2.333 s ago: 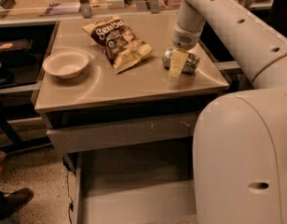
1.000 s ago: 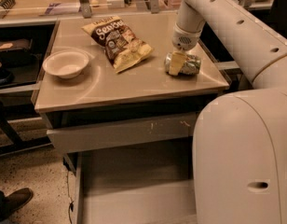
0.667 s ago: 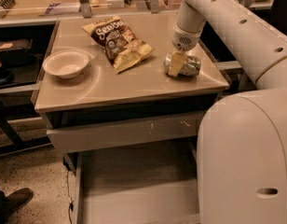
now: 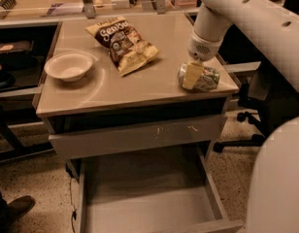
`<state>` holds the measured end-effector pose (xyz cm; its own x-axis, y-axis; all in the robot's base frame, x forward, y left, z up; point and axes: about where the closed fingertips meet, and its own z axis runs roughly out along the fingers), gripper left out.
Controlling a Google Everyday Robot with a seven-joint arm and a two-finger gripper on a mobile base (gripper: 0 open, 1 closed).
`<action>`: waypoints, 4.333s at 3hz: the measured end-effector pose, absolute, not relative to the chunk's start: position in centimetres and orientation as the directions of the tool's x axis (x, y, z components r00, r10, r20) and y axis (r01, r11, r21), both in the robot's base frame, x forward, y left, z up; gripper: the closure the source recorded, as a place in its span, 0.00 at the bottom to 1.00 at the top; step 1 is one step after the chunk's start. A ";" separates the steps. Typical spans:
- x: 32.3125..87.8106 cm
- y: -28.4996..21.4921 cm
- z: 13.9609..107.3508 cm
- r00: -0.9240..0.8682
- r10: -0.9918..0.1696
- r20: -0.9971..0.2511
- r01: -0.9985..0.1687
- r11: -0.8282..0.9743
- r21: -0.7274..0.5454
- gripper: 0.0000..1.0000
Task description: Place 7up can into middle drawer
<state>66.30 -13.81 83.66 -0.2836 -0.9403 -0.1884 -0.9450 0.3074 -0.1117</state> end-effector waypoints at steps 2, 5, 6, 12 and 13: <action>56.5 -13.8 83.8 -0.379 -0.908 -0.175 -0.922 0.386 -0.003 1.00; 50.0 -8.7 78.0 -0.377 -0.908 -0.182 -0.923 0.352 0.154 1.00; 46.1 -4.6 74.0 -0.333 -0.925 -0.183 -0.916 0.271 0.296 1.00; 43.1 2.1 60.2 -0.425 -0.857 -0.291 -0.840 0.253 0.480 1.00; 42.3 1.5 55.9 -0.563 -0.767 -0.306 -0.782 0.375 0.498 1.00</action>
Offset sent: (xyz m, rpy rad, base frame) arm -0.1564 0.0054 0.0136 0.0479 0.1721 -0.1251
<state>42.31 1.50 55.89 -0.5634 -0.7674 -0.3060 -0.7816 0.3751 0.4984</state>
